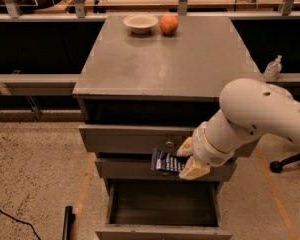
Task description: Place rxbar blueberry into bottom drawer
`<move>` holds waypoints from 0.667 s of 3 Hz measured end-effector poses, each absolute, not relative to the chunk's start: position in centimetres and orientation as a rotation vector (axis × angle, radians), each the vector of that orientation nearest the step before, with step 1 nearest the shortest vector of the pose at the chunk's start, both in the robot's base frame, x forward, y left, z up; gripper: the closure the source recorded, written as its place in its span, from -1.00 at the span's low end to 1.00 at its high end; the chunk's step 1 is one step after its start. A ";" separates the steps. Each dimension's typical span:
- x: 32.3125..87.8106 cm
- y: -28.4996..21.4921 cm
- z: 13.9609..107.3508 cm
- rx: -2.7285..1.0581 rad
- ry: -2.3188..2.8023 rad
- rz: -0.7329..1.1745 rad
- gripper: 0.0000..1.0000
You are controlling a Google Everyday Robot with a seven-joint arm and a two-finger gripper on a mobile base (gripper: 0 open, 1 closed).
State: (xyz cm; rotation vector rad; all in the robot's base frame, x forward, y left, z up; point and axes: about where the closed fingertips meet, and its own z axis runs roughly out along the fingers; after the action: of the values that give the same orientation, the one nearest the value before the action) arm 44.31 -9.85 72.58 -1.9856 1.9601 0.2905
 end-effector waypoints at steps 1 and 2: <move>43.1 -10.7 67.7 -1.905 1.984 0.366 1.00; 42.8 -11.7 61.7 -1.896 1.946 0.406 1.00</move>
Offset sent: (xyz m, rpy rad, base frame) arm -0.0127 -0.0342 -0.2090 0.1575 0.0281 0.0108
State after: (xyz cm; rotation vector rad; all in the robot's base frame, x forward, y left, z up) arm 42.78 -11.74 61.65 -1.8964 1.9456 0.4056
